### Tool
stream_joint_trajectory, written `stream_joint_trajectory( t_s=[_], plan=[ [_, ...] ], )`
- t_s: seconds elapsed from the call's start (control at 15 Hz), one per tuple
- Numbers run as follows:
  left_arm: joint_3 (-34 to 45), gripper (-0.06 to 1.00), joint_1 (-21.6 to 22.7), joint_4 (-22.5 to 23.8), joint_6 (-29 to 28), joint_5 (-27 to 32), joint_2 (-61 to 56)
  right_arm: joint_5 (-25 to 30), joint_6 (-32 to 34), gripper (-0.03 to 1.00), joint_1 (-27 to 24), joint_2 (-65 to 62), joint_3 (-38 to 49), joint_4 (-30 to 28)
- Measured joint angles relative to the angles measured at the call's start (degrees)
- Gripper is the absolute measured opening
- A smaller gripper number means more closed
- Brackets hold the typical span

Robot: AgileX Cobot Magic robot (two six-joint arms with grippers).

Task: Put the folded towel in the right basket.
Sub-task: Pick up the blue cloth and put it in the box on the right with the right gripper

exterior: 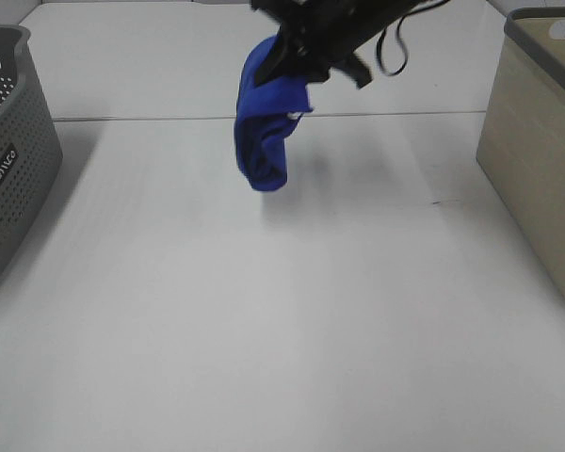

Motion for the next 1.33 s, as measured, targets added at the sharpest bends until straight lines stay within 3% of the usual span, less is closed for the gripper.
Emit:
stream_joint_trajectory(
  t_s=[0.2, 0.4, 0.67, 0.93, 1.0, 1.07, 1.13, 1.2, 1.33],
  plan=[
    [0.00, 0.99, 0.00, 0.23, 0.00, 0.00, 0.00, 6.88, 2.46, 0.14, -8.82, -9.74, -0.46, -10.14],
    [0.00, 0.99, 0.00, 0.40, 0.00, 0.00, 0.00, 14.50, 2.81, 0.14, -23.55, -18.45, -0.46, -17.82],
    [0.00, 0.99, 0.00, 0.40, 0.00, 0.00, 0.00, 15.30, 2.75, 0.14, -40.91, -20.51, -0.46, -24.69],
    [0.00, 0.99, 0.00, 0.57, 0.00, 0.00, 0.00, 15.58, 2.81, 0.14, -41.48, -15.81, -0.46, -27.50],
    [0.00, 0.99, 0.00, 0.69, 0.00, 0.00, 0.00, 15.64, 2.92, 0.20, -40.62, -14.90, -0.46, -28.07],
    [0.00, 0.99, 0.00, 0.97, 0.00, 0.00, 0.00, 15.64, 3.67, 0.39, -39.53, -14.21, -0.46, -29.51],
    [0.00, 0.99, 0.00, 1.20, 0.00, 0.00, 0.00, 15.64, 3.95, 0.67, -37.93, -13.75, -0.46, -31.51],
    [0.00, 0.99, 0.00, 1.43, 0.00, 0.00, 0.00, 15.64, 3.95, 0.84, -36.38, -13.64, -0.46, -32.60],
    [0.00, 0.99, 0.00, 1.55, 0.00, 0.00, 0.00, 15.64, 3.95, 0.96, -33.63, -13.64, -0.46, -32.77]
  ],
)
